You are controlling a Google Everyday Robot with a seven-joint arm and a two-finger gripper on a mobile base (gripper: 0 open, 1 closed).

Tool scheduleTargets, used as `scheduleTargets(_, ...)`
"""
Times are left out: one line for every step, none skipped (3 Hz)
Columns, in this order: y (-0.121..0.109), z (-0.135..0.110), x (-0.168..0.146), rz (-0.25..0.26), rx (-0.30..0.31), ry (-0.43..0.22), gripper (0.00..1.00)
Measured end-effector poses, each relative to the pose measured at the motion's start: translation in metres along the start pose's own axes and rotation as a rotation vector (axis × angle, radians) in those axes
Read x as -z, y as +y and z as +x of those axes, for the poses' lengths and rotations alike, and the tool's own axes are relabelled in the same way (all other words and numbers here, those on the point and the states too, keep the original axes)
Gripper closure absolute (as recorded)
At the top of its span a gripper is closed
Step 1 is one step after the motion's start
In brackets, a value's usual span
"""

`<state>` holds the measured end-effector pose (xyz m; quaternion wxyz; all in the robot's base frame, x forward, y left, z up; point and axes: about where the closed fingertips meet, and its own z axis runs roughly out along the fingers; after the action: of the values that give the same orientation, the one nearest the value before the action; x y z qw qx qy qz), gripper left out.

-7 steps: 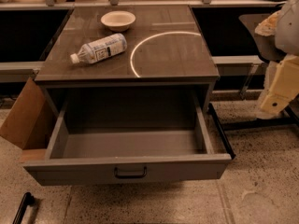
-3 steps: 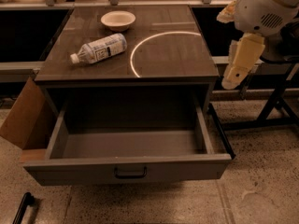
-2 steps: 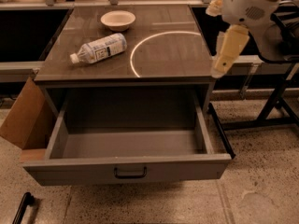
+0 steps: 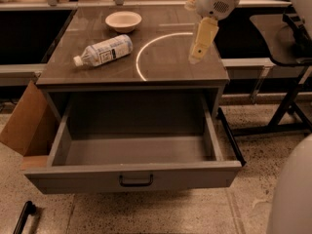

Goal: Place blue plastic bottle into top drawer

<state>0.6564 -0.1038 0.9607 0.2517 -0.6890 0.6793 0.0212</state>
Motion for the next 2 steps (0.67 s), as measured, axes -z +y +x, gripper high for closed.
scheduleTargets(0.0, 0.0, 0.0, 0.0, 0.0, 0.0, 0.0)
scheduleTargets(-0.016, -0.021, -0.016, 0.032, 0.006, -0.042, 0.0)
